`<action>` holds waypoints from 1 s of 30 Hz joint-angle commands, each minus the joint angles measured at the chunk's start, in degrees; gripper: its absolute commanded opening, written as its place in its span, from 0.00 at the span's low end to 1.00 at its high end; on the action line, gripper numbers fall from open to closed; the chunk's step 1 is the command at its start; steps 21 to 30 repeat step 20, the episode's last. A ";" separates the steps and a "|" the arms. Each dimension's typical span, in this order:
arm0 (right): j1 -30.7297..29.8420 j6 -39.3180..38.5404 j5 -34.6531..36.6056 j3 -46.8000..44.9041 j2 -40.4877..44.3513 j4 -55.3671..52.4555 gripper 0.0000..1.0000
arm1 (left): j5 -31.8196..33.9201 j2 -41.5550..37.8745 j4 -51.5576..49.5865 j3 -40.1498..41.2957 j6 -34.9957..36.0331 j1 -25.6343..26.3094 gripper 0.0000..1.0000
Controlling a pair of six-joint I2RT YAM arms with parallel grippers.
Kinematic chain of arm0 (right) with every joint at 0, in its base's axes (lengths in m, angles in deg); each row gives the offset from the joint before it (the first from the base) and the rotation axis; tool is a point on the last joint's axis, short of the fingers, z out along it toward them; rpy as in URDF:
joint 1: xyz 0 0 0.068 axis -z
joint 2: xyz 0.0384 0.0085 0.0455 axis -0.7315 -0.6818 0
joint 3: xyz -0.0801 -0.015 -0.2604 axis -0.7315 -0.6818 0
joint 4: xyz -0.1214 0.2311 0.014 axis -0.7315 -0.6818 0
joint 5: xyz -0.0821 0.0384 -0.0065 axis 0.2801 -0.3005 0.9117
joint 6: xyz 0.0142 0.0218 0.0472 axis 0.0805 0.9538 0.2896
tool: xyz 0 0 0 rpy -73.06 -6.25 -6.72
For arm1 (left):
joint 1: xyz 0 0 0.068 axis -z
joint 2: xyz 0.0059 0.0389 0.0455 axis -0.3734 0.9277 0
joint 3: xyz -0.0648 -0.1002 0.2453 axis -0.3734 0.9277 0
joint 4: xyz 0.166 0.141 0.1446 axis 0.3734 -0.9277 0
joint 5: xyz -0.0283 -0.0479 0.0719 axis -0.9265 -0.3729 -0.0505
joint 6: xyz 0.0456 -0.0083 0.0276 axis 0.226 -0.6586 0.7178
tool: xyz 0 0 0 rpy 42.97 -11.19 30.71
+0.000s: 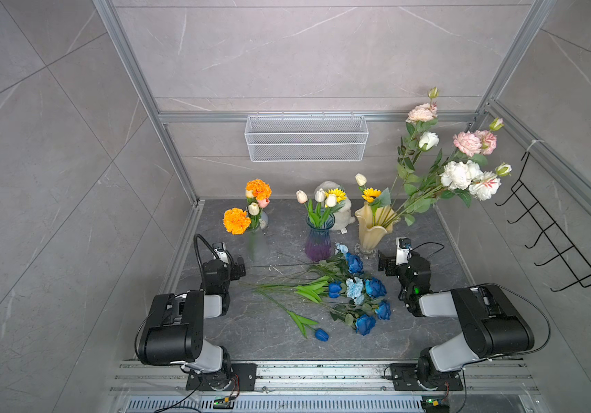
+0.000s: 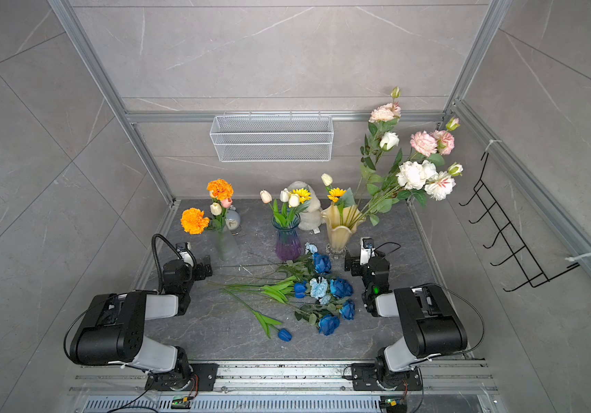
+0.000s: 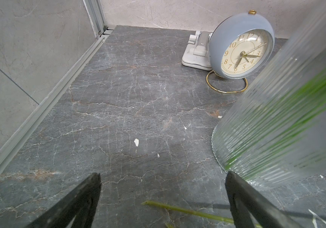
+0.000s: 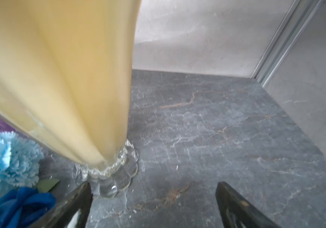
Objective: Pick out blue flowers from the vase
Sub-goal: Reset both arms
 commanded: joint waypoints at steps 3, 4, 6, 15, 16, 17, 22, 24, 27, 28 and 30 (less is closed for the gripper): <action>0.53 1.54 -2.09 1.01 0.58 -2.94 1.00 | -0.97 0.29 1.01 -1.39 0.89 0.13 1.00; 0.52 1.53 -2.17 1.02 0.60 -2.94 1.00 | -1.04 0.29 1.04 -1.43 0.94 0.17 1.00; 0.51 1.45 -2.10 1.04 0.62 -2.94 1.00 | -1.00 0.29 1.05 -1.36 0.93 0.13 1.00; 0.53 1.26 -1.89 0.99 0.64 -2.80 1.00 | -1.07 0.29 0.99 -1.43 0.90 0.04 1.00; 0.56 1.27 -1.95 1.01 0.64 -2.94 1.00 | -1.09 0.29 1.05 -1.43 0.94 0.06 1.00; 0.50 1.22 -1.94 1.01 0.64 -2.88 1.00 | -1.08 0.29 1.04 -1.43 0.92 0.04 1.00; 0.50 1.26 -1.89 1.01 0.64 -2.86 1.00 | -1.05 0.29 1.09 -1.48 0.92 0.04 1.00; 0.50 1.26 -1.89 1.01 0.64 -2.86 1.00 | -1.05 0.29 1.09 -1.48 0.92 0.04 1.00; 0.50 1.26 -1.89 1.01 0.64 -2.86 1.00 | -1.05 0.29 1.09 -1.48 0.92 0.04 1.00; 0.50 1.26 -1.89 1.01 0.64 -2.86 1.00 | -1.05 0.29 1.09 -1.48 0.92 0.04 1.00; 0.50 1.26 -1.89 1.01 0.64 -2.86 1.00 | -1.05 0.29 1.09 -1.48 0.92 0.04 1.00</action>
